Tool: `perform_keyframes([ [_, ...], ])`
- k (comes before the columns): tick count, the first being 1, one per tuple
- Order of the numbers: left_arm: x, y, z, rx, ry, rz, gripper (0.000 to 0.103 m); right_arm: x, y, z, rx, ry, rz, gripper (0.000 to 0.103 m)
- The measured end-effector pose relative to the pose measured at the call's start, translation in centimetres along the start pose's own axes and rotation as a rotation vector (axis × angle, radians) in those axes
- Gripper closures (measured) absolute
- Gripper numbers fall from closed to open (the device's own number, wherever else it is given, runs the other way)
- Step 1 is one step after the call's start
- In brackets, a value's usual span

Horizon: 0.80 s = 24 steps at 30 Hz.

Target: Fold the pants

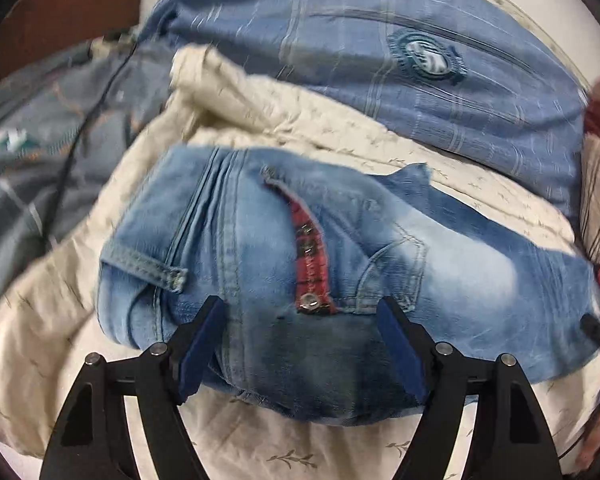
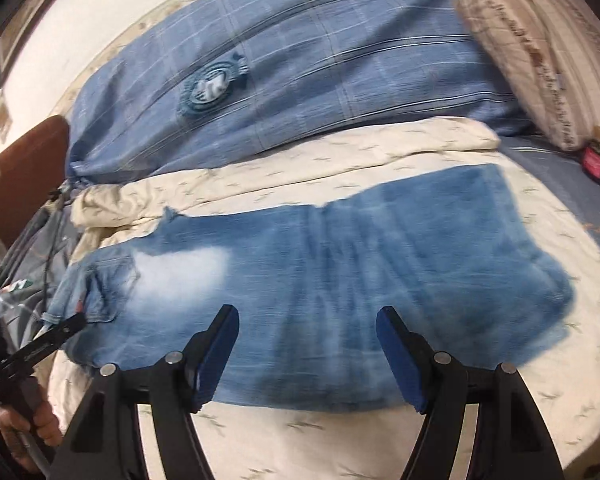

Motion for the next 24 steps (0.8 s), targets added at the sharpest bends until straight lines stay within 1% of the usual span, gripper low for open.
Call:
perform_keyframes([
  [1,0.0,0.3,0.5,-0.029,0.006,-0.011,0.013,-0.4,0.2,0.7,-0.010,0.000,-0.013,0.028],
  [2,0.1,1.1,1.3,-0.075,0.011,0.000,0.012,-1.0,0.3,1.3,-0.023,0.004,-0.028,0.028],
  [3,0.4,1.4,1.6,-0.082,-0.002,0.026,0.012,-1.5,0.6,2.1,-0.041,0.009,-0.045,0.028],
  [4,0.7,1.5,1.5,-0.069,-0.018,0.058,0.010,-1.8,0.8,2.7,-0.059,0.010,-0.059,0.028],
  [6,1.3,1.7,1.3,-0.045,-0.053,0.123,0.010,-2.5,1.3,3.9,-0.093,0.015,-0.085,0.028],
  [7,1.4,1.9,1.3,-0.043,-0.060,0.139,0.010,-2.7,1.5,4.4,-0.107,0.020,-0.095,0.028],
  [9,1.3,2.1,1.3,-0.053,-0.046,0.140,0.010,-2.6,2.4,5.6,-0.163,0.038,-0.110,0.028],
  [10,1.2,2.1,1.2,-0.060,-0.035,0.138,0.010,-2.4,3.2,6.2,-0.205,0.058,-0.118,0.028],
  [12,1.0,2.2,1.2,-0.067,-0.022,0.148,0.010,-2.7,3.7,6.3,-0.217,0.092,-0.190,0.029],
  [13,0.9,2.3,1.1,-0.067,-0.018,0.156,0.010,-3.0,4.0,6.3,-0.231,0.092,-0.210,0.029],
  [17,0.9,2.5,0.8,-0.066,-0.005,0.184,0.009,-2.8,4.5,5.5,-0.242,0.056,-0.202,0.028],
  [19,0.8,2.4,0.7,-0.071,0.005,0.172,0.009,-2.6,4.4,5.3,-0.244,0.032,-0.178,0.028],
  [20,0.6,2.2,0.5,-0.071,0.005,0.149,0.010,-2.6,4.3,5.1,-0.244,0.027,-0.169,0.029],
  [22,0.0,1.3,-0.3,-0.041,0.012,0.107,0.010,-2.7,3.7,4.5,-0.227,0.011,-0.141,0.029],
  [24,-0.3,0.2,-1.7,0.028,0.018,0.078,0.010,-3.8,2.3,3.8,-0.160,-0.064,-0.117,0.029],
])
Point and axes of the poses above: each gripper's, at about its wrist camera, not at the fingertips, and z roughly the way its jaws point, x to its right, y to its underside, the point moved 9 cm from there along z, roughly the way its jaws point, and after that the axes turned 15 degrees about -y, right-handed, at the moved point
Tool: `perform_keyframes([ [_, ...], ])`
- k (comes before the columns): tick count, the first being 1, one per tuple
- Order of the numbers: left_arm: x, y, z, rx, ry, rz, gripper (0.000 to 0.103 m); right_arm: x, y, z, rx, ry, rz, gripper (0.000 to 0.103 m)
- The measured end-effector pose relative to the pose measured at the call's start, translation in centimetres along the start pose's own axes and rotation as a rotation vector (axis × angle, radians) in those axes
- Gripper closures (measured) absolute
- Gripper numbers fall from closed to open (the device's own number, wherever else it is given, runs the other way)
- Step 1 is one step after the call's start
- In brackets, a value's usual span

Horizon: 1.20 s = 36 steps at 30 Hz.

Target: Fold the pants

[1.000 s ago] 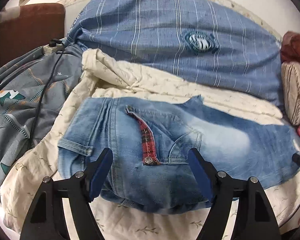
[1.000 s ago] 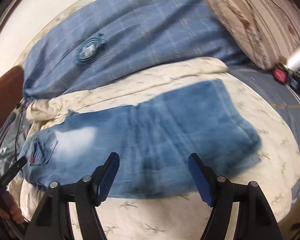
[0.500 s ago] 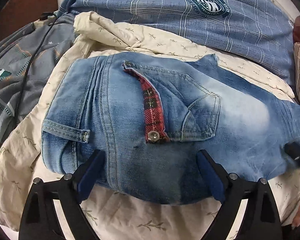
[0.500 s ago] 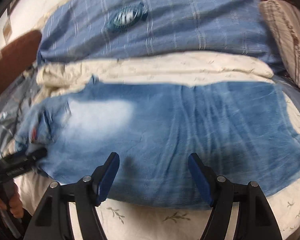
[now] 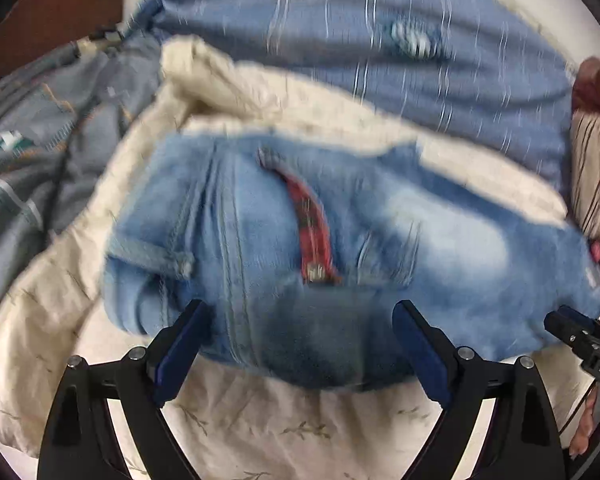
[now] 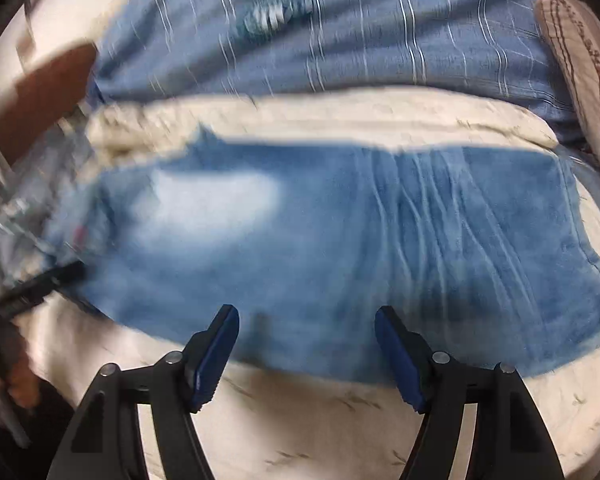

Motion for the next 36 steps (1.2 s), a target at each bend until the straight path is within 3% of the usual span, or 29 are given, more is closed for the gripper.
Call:
perform_keyframes([
  [3,-1.3,-1.5,-1.2,0.091,-0.073,-0.038,0.010,-1.4,-2.5,-0.7,0.093,-0.056,-0.018,0.029],
  [5,-2.7,-2.1,-1.3,0.119,-0.156,-0.059,0.010,-2.2,-4.0,0.2,0.095,-0.074,-0.032,0.029],
  [8,-4.9,-2.2,-0.3,0.092,-0.263,-0.078,0.010,-3.3,-6.6,2.9,0.072,-0.070,-0.071,0.029],
  [12,-6.4,-1.1,1.7,-0.017,-0.258,-0.109,0.010,-5.8,-9.5,7.6,0.015,-0.063,-0.134,0.029],
  [16,-6.4,0.5,4.2,-0.154,-0.168,-0.130,0.010,-7.6,-12.2,11.8,-0.034,-0.028,-0.240,0.029],
  [19,-6.4,0.8,4.8,-0.179,-0.131,-0.126,0.010,-7.9,-13.3,14.8,-0.098,-0.021,-0.259,0.029],
  [25,-5.6,0.3,4.6,-0.117,-0.188,-0.005,0.009,-6.0,-12.4,19.6,-0.235,0.098,-0.235,0.035],
  [32,-6.0,0.4,4.7,-0.122,-0.167,0.001,0.009,-4.9,-13.2,19.4,-0.162,0.136,-0.142,0.037],
  [36,-6.6,0.3,2.8,-0.088,-0.141,-0.080,0.010,-5.8,-13.9,14.4,-0.011,0.036,-0.088,0.036],
])
Point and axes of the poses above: each gripper's, at about its wrist camera, not at the fingertips, and z roughly the way its jaws point, x to its right, y to its underside, the point moved 9 cm from there along z, roughly the way its jaws point, and after that the axes turned 15 degrees about -y, right-handed, at the moved point
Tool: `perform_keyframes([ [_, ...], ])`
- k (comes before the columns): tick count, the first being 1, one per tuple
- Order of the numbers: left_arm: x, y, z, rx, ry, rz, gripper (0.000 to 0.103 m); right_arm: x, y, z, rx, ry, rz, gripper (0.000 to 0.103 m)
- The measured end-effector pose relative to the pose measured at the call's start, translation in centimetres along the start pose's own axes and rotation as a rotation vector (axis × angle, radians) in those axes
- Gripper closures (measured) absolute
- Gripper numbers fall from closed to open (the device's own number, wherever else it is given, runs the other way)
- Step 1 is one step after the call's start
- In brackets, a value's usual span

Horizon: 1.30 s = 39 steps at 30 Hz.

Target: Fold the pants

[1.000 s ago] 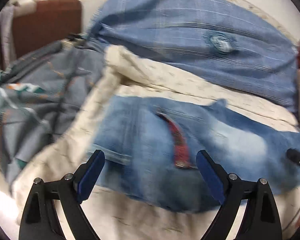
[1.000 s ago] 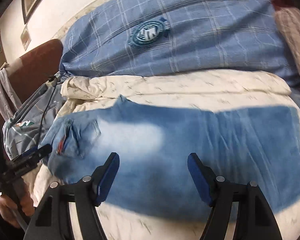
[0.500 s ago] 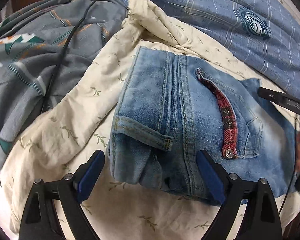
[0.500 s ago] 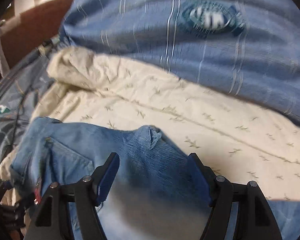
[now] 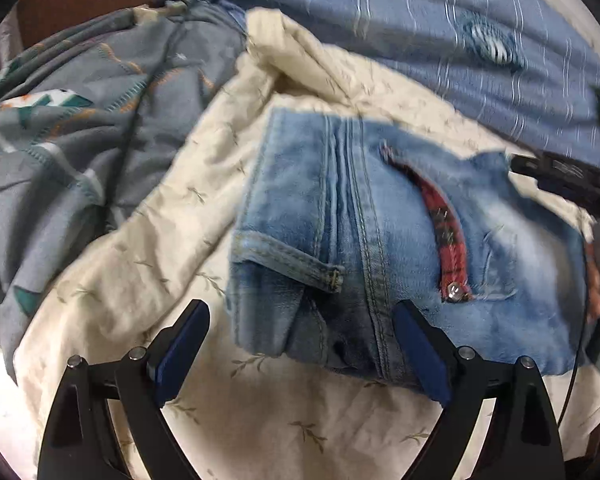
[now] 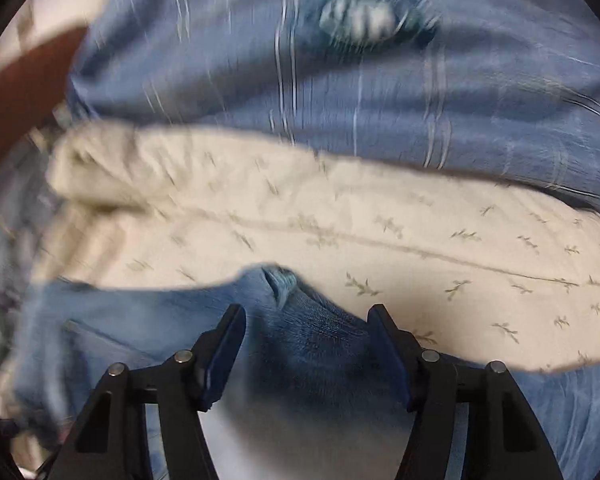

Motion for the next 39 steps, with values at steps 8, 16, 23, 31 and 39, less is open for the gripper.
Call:
perform_keyframes([
  [8,2.0,-1.4,-4.2,0.163,0.086,-0.018,0.000,4.8,4.3,-11.9,0.129,0.010,0.083,0.035],
  [16,8.0,0.4,-3.6,0.083,-0.021,0.184,0.000,11.5,11.1,-14.8,0.067,0.146,0.227,0.035],
  [23,10.3,0.4,-4.3,0.139,-0.008,0.226,0.000,14.7,14.8,-15.5,-0.010,0.227,0.264,0.035],
  [31,11.7,2.4,-1.9,0.061,-0.013,0.213,0.000,13.9,15.3,-14.8,-0.063,0.309,0.154,0.028],
  [39,11.5,2.5,-1.7,0.124,-0.023,0.220,0.000,13.6,15.5,-14.8,-0.069,0.347,0.114,0.024],
])
Point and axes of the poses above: each gripper's, at about its wrist camera, not at the fingertips, and z roughly the way its jaws point, x to its right, y to its underside, the point moved 9 cm from there along z, roughly the way its jaws point, and after that the axes turned 15 degrees about -y, right-handed, at the moved point
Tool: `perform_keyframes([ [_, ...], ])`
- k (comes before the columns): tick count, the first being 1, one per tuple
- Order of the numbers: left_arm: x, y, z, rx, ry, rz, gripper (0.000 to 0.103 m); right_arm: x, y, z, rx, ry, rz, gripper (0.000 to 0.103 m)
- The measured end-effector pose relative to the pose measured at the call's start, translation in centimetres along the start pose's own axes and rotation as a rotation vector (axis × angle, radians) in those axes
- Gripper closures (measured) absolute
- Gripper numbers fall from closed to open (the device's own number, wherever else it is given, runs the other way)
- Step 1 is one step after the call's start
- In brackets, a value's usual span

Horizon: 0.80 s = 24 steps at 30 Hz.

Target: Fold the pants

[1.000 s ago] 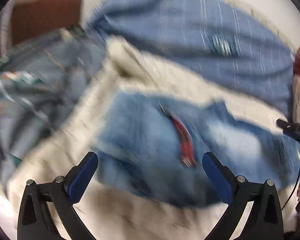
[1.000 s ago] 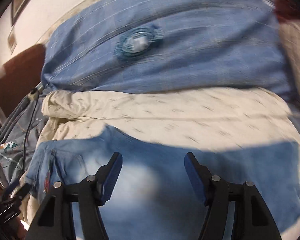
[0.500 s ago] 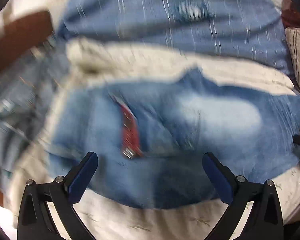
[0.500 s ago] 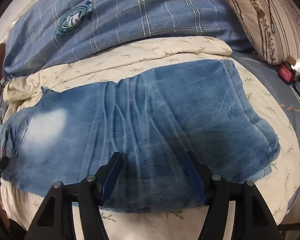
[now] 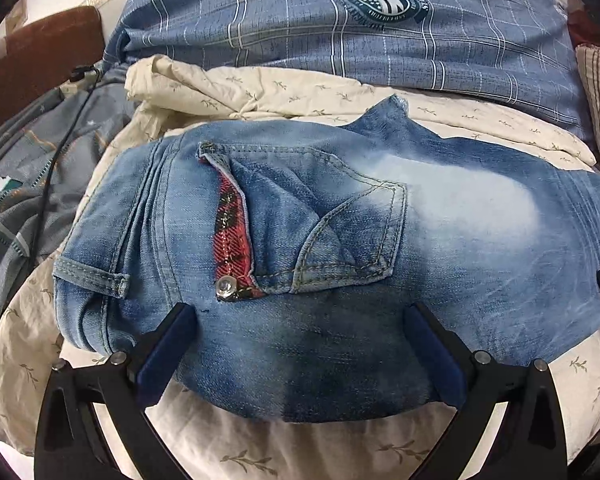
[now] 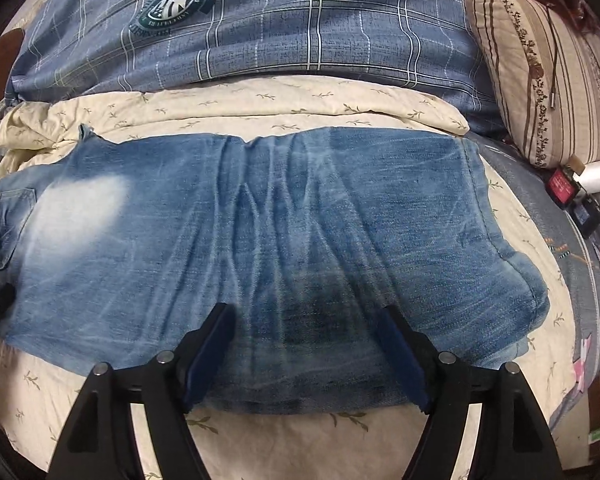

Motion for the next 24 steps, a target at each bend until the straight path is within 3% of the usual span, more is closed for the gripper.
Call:
perform_keyframes([
  [20,-0.1,0.4,-0.9,0.016,-0.082,-0.022,0.000,0.0,2.4,-1.8,-0.013,-0.085,0.026,0.023],
  [24,-0.4,0.1,-1.1,0.001,-0.067,-0.026,0.000,1.1,1.4,-3.3,0.011,-0.229,0.128,0.022],
])
Point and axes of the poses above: each gripper's, at about its wrist camera, not at the fingertips, and z roughly the way its jaws point, x to its right, y to its underside, the point moved 9 cm from there along z, roughly the way its jaws point, and after that the axes turned 15 degrees about -y, right-handed, at the moved point
